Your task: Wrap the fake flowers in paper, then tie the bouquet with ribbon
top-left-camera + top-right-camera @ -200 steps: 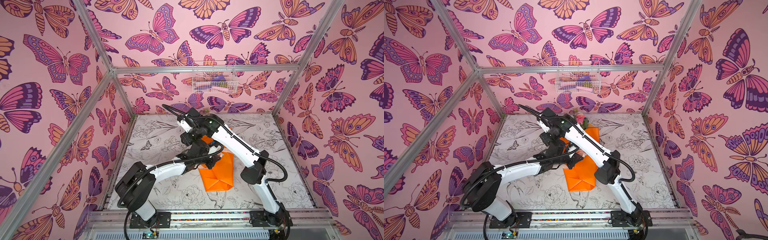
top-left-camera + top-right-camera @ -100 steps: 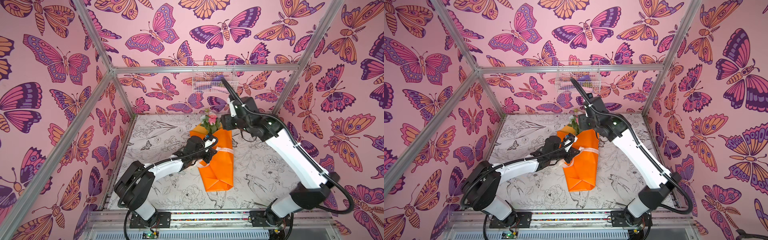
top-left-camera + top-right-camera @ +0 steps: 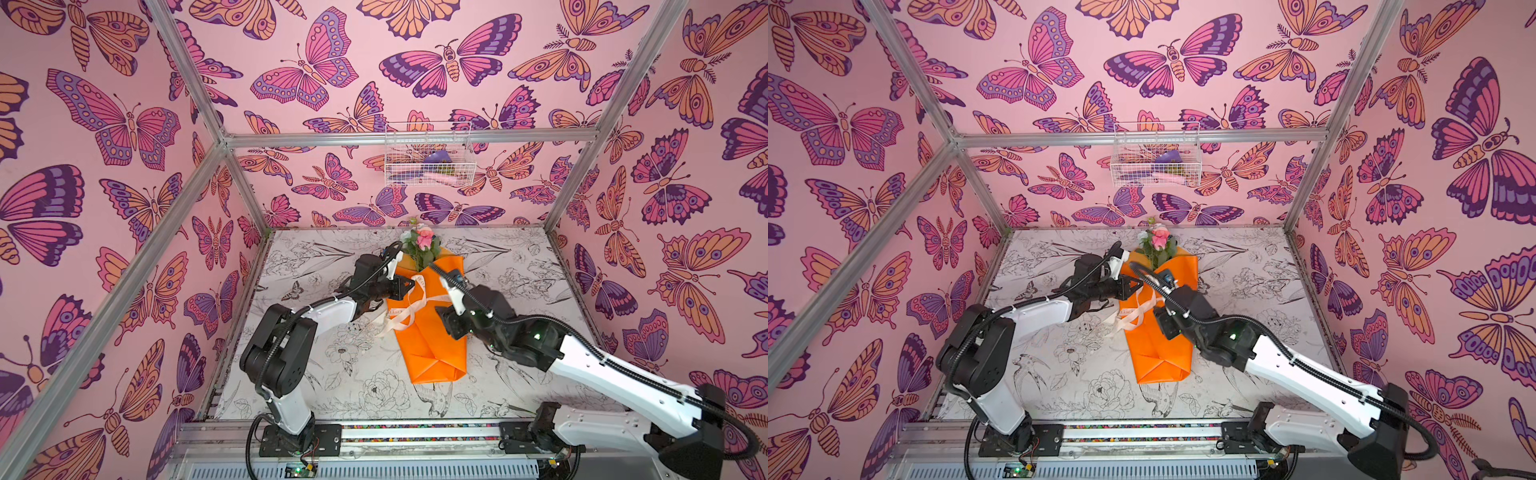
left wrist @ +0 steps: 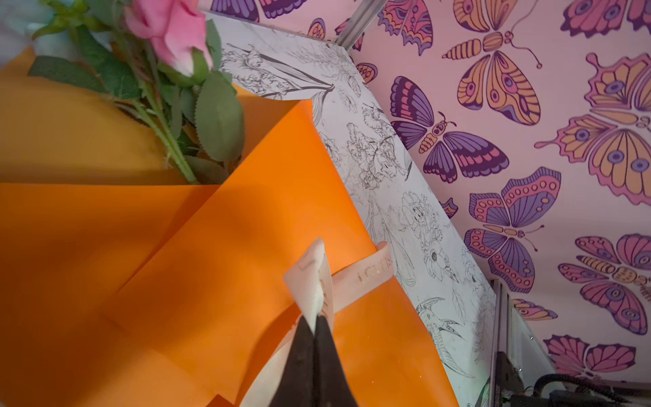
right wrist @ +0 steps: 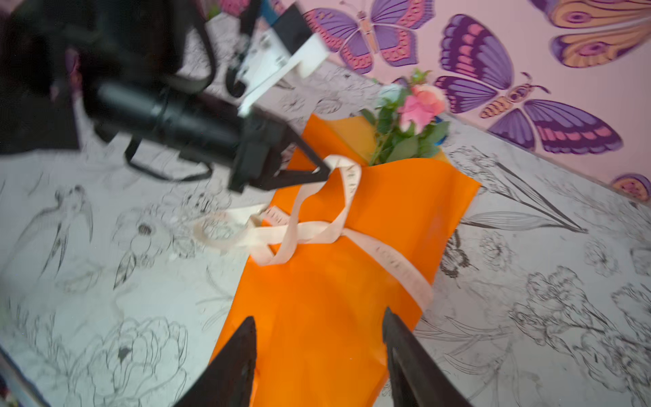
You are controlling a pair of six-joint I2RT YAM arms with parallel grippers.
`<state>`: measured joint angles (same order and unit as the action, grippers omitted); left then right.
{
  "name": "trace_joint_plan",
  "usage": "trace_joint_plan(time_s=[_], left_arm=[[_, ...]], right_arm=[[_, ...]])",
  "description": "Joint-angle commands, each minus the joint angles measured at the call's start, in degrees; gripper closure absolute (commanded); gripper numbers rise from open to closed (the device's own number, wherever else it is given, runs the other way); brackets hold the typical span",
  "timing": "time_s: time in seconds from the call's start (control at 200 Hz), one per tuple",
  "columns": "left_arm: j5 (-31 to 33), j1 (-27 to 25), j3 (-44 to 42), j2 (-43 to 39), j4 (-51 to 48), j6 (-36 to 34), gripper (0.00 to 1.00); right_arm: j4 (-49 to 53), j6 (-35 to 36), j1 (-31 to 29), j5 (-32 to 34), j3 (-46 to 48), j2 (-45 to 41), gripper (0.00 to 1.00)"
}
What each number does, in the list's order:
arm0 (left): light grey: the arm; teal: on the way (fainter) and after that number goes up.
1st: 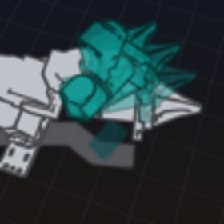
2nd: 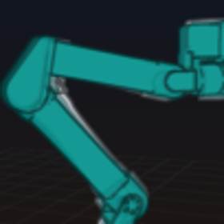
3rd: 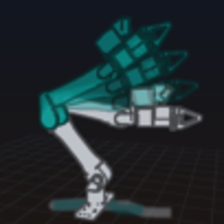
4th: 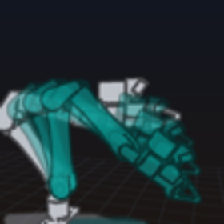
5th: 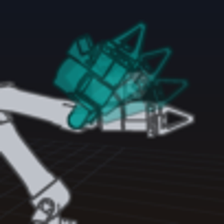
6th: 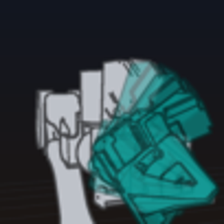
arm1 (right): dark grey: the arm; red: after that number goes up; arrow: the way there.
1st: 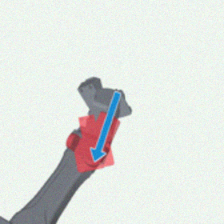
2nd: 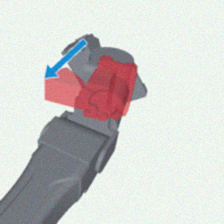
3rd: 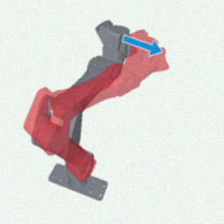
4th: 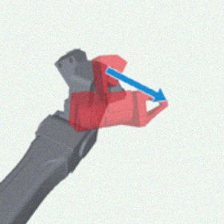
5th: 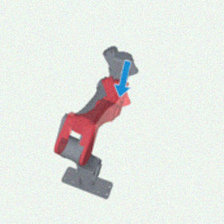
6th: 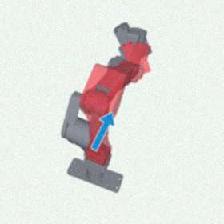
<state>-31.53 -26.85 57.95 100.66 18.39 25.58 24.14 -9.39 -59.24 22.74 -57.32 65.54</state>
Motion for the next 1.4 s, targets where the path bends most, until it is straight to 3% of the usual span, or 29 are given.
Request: trace_joint_plan(time_s=[0.0,0.155,0.265,0.551,0.756,1.056,1.217,1.337,1.397], left_arm=[[-3.3,0.4,1.2,0.8,1.0,3.2,1.00],[-4.6,1.4,2.2,2.5,0.4,4.7,1.00],[-5.5,2.3,3.4,3.9,-0.3,6.2,1.00],[-7.8,3.0,5.3,6.2,-0.8,7.4,1.00],[-8.5,3.0,6.0,7.1,-0.6,7.8,1.00],[-9.3,3.1,6.1,7.9,-0.2,8.1,1.00],[-9.4,3.1,6.0,7.8,0.2,8.3,1.00],[-9.5,3.4,6.0,7.7,0.2,8.1,1.00],[-9.5,3.5,5.9,7.8,0.3,8.1,1.00]], right_arm=[[-7.0,4.9,-6.1,6.7,1.2,4.5,0.45],[-12.6,7.0,-12.6,6.0,-0.1,15.9,0.54],[-15.8,8.0,-14.0,6.3,-2.6,23.9,0.54],[-20.9,10.8,-13.6,10.0,-10.5,41.2,0.46],[-21.7,12.3,-10.7,6.1,-17.6,49.3,0.35],[-17.8,13.2,-7.2,2.6,-25.8,58.2,0.33],[-15.2,12.3,-6.9,1.3,-27.7,60.1,0.45],[-13.6,11.5,-7.3,0.3,-26.8,58.0,0.80],[-13.5,11.6,-8.0,-0.1,-25.5,55.4,0.88]])
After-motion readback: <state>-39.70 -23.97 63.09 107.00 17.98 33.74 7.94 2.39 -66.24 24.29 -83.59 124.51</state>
